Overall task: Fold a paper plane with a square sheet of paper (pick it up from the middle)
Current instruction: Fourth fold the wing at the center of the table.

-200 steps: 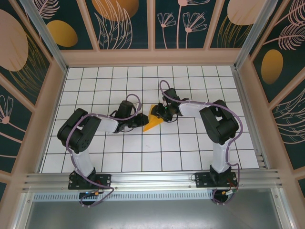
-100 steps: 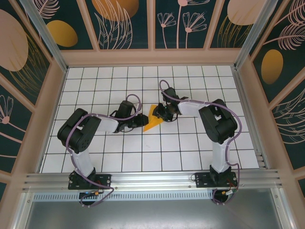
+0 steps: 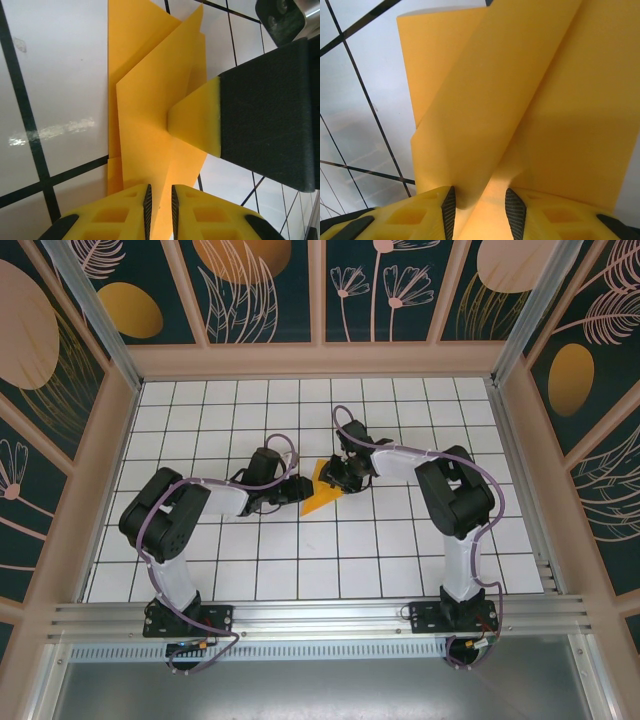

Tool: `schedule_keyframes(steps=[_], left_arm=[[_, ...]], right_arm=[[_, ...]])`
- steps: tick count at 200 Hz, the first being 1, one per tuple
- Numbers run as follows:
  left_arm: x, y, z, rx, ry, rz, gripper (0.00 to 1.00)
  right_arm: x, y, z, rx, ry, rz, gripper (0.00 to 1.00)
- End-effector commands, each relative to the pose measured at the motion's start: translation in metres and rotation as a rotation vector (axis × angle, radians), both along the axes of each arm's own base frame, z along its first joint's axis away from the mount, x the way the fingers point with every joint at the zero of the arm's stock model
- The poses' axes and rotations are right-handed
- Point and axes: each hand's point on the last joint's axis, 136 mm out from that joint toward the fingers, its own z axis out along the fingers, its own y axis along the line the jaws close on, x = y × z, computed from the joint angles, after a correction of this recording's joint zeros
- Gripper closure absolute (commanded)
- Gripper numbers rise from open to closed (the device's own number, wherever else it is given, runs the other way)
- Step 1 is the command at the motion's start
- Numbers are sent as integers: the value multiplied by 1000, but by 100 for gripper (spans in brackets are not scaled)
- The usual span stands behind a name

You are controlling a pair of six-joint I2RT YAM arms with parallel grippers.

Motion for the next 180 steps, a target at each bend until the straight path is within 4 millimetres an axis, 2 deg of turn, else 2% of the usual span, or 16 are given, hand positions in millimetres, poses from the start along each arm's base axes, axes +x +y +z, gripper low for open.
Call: schedule_keyframes(steps=[1, 39, 100, 180], left_arm=[[8, -8, 19, -46, -37, -10, 78], [8, -9, 11, -34, -21, -22, 79], [9, -5, -13, 27, 26, -8, 82], [8, -1, -24, 55, 48, 4, 84]], right_arm=[[-31, -40, -70, -229, 142, -35, 61], [-33, -41, -76, -249, 157, -42, 60], [-37, -45, -81, -274, 173, -51, 60], [-38, -47, -85, -284, 184, -54, 64]])
